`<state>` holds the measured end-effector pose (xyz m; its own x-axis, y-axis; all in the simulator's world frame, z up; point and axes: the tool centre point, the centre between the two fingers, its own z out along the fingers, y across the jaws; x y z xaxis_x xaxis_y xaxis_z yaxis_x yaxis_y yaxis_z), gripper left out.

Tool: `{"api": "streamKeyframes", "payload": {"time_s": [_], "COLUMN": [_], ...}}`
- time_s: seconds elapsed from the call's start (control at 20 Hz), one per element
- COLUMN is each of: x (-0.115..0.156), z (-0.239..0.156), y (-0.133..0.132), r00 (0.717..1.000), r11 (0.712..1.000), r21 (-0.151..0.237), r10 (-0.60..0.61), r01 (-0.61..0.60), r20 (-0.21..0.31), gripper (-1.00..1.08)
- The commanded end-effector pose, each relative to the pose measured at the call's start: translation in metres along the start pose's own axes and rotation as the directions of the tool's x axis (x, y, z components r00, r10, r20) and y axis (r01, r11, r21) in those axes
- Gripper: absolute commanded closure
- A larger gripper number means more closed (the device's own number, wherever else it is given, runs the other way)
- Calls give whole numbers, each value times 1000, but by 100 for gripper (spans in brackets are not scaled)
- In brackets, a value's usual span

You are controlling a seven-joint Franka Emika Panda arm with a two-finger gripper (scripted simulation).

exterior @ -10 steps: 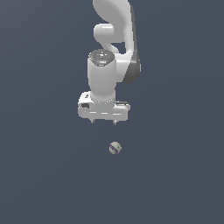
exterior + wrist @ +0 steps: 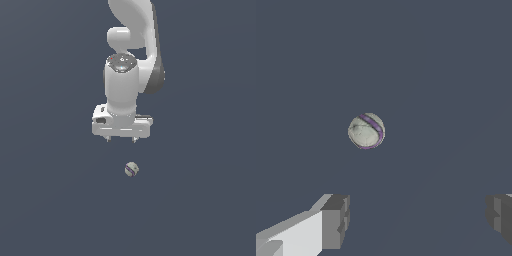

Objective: Pick up the object and move it to a goal position.

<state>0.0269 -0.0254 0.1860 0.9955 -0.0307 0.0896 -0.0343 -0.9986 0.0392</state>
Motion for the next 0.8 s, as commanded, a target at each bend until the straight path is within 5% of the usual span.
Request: {"api": "streamKeyframes", "payload": {"time_s": [0.0, 0.75], "x": [2, 10], "z": [-2, 12], "y": [-3, -9], "r00": [1000, 993], "r11": [1000, 993], "r21": [-2, 0], "r10": [-11, -115], "r01": [11, 115], "r20": [-5, 10], "gripper": [-92, -92]}}
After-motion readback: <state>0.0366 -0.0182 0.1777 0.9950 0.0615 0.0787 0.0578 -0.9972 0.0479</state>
